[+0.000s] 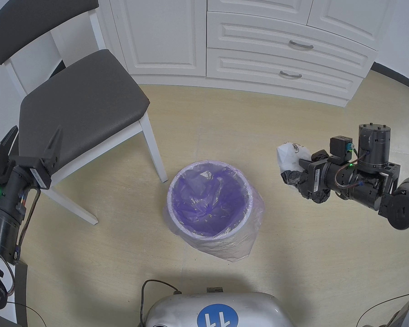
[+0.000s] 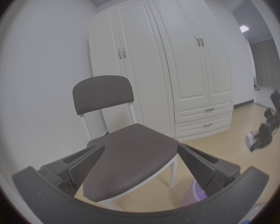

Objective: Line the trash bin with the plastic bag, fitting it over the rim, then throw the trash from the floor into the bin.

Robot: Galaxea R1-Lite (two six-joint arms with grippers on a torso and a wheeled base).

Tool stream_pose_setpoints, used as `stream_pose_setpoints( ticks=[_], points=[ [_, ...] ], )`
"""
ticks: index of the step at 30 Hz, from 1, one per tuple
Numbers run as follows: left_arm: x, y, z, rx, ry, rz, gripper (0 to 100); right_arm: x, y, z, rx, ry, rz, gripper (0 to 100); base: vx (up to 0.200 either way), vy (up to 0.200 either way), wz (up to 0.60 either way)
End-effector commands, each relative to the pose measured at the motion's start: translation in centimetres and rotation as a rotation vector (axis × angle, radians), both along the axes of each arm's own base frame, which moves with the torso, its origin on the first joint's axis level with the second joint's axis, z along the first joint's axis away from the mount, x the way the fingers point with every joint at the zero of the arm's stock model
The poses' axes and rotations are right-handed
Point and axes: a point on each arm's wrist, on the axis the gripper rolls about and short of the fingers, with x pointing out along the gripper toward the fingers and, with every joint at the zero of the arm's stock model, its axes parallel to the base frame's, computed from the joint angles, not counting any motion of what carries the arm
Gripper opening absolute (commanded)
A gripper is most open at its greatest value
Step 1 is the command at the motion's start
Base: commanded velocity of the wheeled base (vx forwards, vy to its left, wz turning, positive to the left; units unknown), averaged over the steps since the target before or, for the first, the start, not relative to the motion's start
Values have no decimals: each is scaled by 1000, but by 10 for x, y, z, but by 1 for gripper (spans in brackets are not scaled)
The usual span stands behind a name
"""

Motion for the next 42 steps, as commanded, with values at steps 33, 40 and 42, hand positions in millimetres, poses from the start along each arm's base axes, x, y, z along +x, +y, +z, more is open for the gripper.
stream_pose_setpoints(
  ticks=[33,40,42],
  points=[
    [-99,27,100,-336,-189,-630,100,-45,150,-85,109,9,241,0,0,0,0],
    [-127,39,88,-268,-19,-724,100,-34,166,-98,167,45,224,0,0,0,0],
    [-123,36,86,-265,6,-721,100,-33,168,-100,182,56,220,0,0,0,0]
  ],
)
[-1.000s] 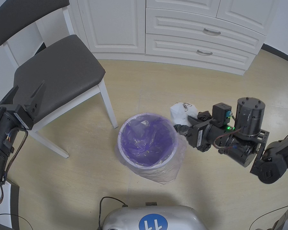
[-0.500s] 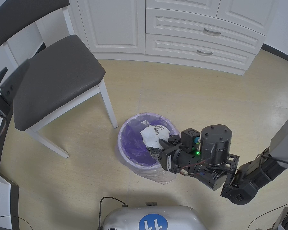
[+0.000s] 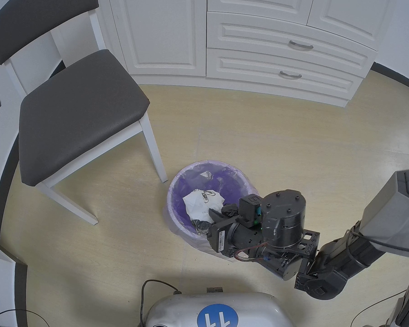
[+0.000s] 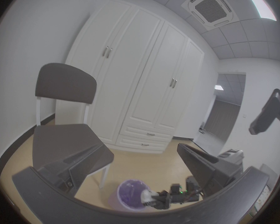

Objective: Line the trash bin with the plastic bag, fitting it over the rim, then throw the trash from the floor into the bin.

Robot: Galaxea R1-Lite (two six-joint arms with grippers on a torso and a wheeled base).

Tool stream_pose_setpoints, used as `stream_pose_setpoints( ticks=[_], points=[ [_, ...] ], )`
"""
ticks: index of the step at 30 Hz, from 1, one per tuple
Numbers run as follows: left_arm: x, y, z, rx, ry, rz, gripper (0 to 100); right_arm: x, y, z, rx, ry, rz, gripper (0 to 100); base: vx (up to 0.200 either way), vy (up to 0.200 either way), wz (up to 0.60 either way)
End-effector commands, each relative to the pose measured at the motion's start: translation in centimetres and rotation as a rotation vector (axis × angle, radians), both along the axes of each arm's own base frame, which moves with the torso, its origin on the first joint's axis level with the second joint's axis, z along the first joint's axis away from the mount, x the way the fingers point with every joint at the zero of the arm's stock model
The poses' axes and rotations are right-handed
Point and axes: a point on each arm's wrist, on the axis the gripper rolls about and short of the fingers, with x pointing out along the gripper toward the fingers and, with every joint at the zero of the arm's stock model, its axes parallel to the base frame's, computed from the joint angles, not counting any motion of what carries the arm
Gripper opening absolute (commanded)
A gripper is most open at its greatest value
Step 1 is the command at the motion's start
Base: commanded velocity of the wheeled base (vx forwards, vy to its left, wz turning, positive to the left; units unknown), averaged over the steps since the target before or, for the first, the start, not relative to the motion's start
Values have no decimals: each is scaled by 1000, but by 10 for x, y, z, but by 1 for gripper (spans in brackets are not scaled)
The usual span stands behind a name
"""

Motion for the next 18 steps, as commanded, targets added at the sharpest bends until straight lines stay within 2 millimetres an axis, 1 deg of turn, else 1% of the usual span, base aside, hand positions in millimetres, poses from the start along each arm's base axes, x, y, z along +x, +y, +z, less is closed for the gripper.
stream_pose_setpoints(
  ticks=[1,6,8,9,13,14,16,18],
  points=[
    [-21,9,7,-14,-41,-49,100,8,14,-19,24,50,-3,0,0,0,0],
    [-12,6,6,-3,-12,-3,100,16,22,-25,56,66,-14,0,0,0,0],
    [-4,6,5,6,9,52,100,21,24,-29,62,74,-24,0,0,0,0],
    [-4,6,5,6,9,52,100,21,24,-29,62,74,-24,0,0,0,0],
    [13,8,2,44,46,187,100,36,24,-32,82,73,-55,0,0,0,0],
    [13,8,2,44,46,187,100,36,24,-32,82,73,-55,0,0,0,0],
    [17,11,1,51,55,230,100,48,26,-34,109,75,-75,0,0,0,0],
    [17,11,1,56,51,236,100,61,27,-38,138,79,-101,0,0,0,0]
  ],
)
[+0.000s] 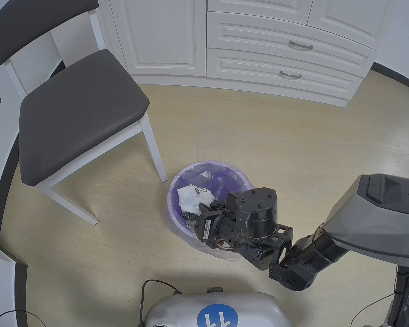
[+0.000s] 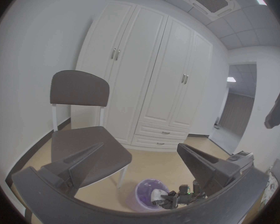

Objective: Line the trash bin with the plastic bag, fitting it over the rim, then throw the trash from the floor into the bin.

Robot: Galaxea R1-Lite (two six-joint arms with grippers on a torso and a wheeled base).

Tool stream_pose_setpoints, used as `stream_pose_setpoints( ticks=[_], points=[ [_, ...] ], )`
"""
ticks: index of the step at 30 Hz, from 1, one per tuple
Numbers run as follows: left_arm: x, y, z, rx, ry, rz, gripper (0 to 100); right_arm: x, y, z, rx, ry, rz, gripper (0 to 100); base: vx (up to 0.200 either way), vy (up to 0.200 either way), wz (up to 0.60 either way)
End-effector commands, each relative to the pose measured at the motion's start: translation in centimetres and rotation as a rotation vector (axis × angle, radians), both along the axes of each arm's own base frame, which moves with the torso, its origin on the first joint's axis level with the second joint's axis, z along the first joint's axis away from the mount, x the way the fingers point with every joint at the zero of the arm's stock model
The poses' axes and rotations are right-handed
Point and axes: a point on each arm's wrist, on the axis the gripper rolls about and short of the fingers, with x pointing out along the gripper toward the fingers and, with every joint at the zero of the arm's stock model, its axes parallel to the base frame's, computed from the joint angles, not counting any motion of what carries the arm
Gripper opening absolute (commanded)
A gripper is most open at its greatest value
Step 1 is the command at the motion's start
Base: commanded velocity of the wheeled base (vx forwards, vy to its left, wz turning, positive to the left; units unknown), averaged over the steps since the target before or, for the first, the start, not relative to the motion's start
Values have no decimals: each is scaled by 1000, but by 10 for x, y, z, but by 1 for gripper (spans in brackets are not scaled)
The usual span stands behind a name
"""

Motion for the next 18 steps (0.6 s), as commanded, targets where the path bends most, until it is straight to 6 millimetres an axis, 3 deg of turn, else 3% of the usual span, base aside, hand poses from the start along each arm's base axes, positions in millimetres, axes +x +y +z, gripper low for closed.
stream_pose_setpoints(
  ticks=[1,7,18],
  points=[
    [12,1,-3,26,32,60,100,31,3,-18,33,22,-58,0,0,0,0],
    [12,1,-5,60,25,73,100,63,6,-23,50,146,-177,0,0,0,0],
    [13,1,-5,62,29,78,100,82,11,-1,-38,400,-377,0,0,0,0]
  ],
)
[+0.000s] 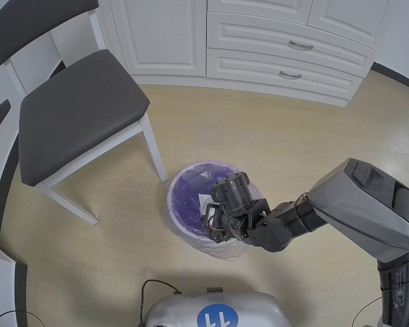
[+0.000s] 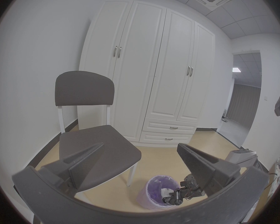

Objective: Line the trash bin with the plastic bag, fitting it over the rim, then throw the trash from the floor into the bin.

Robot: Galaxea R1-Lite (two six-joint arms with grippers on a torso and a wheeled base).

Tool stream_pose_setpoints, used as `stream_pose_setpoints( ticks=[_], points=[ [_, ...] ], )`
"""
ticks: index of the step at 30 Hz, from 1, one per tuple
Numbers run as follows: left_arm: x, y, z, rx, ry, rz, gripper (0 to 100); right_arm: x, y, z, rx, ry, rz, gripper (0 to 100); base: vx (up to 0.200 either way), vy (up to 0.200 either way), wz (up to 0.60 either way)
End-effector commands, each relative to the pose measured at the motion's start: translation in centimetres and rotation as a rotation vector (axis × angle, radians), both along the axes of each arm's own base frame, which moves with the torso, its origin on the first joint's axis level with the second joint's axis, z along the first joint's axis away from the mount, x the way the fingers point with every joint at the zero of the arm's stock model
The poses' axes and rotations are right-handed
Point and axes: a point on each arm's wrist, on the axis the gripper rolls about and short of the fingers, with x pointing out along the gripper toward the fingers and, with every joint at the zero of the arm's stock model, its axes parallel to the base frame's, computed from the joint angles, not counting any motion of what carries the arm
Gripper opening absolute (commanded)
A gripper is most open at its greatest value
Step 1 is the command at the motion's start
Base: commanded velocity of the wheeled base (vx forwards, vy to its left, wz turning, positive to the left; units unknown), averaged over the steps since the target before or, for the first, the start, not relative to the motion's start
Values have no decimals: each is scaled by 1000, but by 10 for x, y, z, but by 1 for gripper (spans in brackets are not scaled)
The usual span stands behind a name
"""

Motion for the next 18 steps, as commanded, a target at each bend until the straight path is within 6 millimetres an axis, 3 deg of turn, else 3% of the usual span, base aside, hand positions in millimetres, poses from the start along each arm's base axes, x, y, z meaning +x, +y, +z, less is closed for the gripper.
stream_pose_setpoints(
  ticks=[1,4,10,13,18],
  points=[
    [1,0,-1,4,4,4,100,17,4,24,13,48,-120,0,0,0,0],
    [1,0,-1,4,4,4,100,19,5,29,6,62,-147,0,0,0,0],
    [2,0,-1,5,9,4,100,28,17,41,156,30,-211,0,0,0,0],
    [2,0,-2,7,10,4,100,34,20,38,189,28,-227,0,0,0,0],
    [2,0,-2,6,8,4,100,48,14,17,142,55,-253,0,0,0,0]
  ],
)
